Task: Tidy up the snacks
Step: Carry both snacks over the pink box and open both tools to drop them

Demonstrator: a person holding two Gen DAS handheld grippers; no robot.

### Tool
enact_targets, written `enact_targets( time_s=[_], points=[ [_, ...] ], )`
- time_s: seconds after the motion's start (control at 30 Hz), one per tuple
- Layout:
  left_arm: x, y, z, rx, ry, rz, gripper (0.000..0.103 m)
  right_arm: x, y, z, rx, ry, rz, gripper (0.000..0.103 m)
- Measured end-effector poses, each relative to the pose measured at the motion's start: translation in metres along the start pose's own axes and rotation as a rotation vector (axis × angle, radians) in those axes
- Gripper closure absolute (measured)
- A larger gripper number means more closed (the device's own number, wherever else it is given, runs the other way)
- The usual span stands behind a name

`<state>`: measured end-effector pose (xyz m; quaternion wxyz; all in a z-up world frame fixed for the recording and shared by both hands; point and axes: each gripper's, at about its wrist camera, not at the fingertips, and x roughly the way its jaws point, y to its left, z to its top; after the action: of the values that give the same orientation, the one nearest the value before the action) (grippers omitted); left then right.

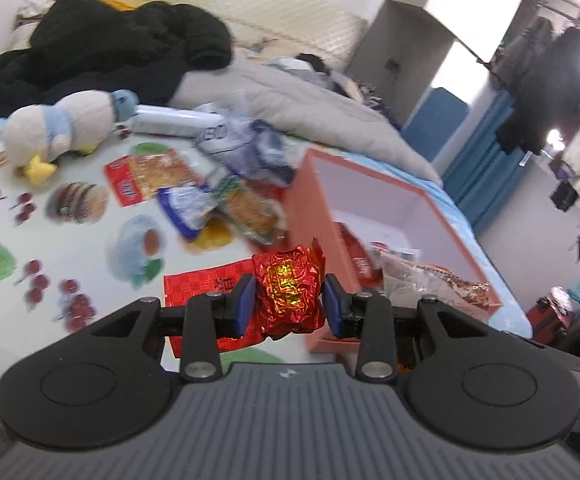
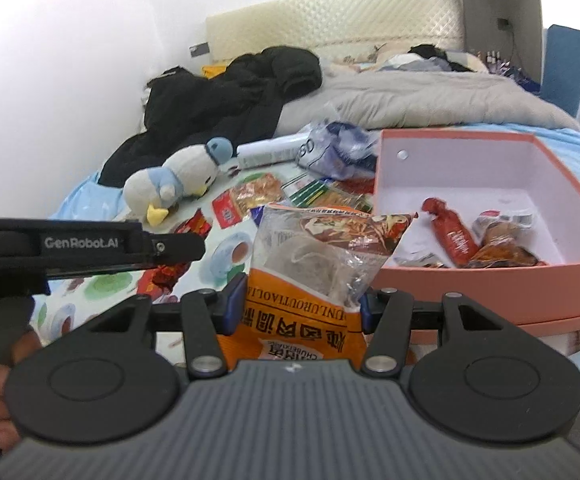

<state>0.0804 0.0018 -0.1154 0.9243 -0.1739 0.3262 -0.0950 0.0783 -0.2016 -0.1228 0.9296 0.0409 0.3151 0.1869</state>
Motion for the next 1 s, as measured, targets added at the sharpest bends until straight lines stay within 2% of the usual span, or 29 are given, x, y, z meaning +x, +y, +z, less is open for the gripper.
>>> enact_targets(
  time_s=[0.23, 0.47, 0.67, 1.0],
  points=[
    [0.014, -0.046, 0.002, 0.053, 0.03, -0.118, 0.061, -0.029, -0.026, 0.002, 0.044, -0.032, -0.078, 0.048],
    [0.052, -0.09, 0.006, 0.108, 0.102, -0.198, 0.061, -0.041, -0.065, 0.005, 0.101, -0.049, -0.157, 0.048],
    [0.09, -0.117, 0.028, 0.143, 0.125, -0.207, 0.061, -0.03, -0.095, 0.017, 0.144, -0.04, -0.187, 0.048],
    [0.18, -0.143, 0.069, 0.142, 0.188, -0.195, 0.061, 0.004, -0.153, 0.051, 0.17, -0.035, -0.188, 0.048]
  ],
)
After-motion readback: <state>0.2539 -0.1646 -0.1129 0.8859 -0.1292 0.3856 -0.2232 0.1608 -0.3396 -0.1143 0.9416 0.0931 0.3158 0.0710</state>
